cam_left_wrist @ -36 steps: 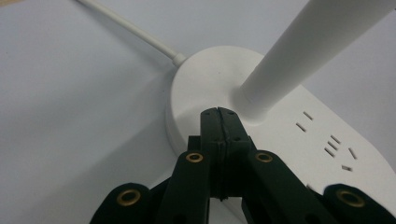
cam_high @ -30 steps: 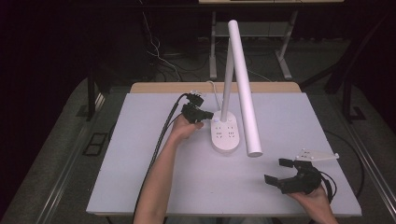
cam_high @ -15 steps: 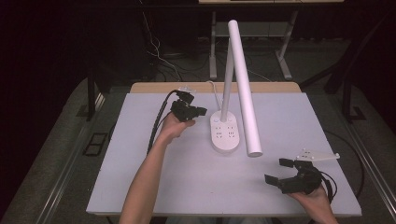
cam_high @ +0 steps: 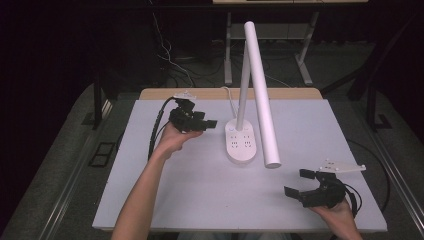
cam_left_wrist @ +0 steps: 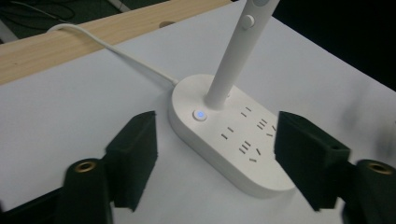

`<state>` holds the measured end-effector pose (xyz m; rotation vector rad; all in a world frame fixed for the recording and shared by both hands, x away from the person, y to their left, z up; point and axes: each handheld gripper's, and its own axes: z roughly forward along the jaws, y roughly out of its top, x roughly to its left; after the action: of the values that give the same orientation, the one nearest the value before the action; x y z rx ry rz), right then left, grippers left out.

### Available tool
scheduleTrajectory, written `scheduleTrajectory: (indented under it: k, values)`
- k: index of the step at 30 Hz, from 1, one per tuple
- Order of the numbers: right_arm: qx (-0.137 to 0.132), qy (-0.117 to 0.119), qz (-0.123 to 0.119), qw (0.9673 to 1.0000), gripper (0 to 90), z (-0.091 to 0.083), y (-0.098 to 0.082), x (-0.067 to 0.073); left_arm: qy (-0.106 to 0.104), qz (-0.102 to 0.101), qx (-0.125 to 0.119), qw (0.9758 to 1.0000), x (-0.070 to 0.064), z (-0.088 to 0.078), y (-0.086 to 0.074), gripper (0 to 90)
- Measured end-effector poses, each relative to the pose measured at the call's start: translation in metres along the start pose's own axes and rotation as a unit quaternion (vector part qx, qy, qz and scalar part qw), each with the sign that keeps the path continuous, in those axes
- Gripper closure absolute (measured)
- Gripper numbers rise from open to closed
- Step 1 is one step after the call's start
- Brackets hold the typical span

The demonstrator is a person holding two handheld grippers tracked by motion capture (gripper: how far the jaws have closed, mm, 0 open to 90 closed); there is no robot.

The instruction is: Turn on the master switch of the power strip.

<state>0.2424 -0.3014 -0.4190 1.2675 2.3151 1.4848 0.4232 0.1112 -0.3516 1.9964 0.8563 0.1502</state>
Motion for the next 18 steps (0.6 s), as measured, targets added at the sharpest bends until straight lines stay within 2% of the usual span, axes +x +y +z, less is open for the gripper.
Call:
scheduleTrajectory:
  k: [2, 6, 9, 18]
  values:
    - [0.0, 0.0, 0.0, 1.0, 0.0, 0.0, 0.0, 0.0, 0.007, -0.001, -0.002, 1.0, -0.001, -0.007, -0.003, 20.2]
    - [-0.001, 0.001, -0.001, 1.0, 0.0, 0.0, 0.0, 0.0, 0.0, -0.009, -0.003, 1.0, -0.003, -0.019, -0.009, 12.2]
    - [-0.001, 0.001, 0.0, 1.0, 0.0, 0.0, 0.0, 0.001, -0.001, -0.016, 0.003, 0.9999, -0.005, -0.024, -0.014, 1.0]
    - [-0.001, 0.002, 0.001, 1.0, 0.0, 0.0, 0.001, 0.002, -0.002, -0.034, -0.024, 0.9991, -0.011, -0.048, -0.04, 0.0]
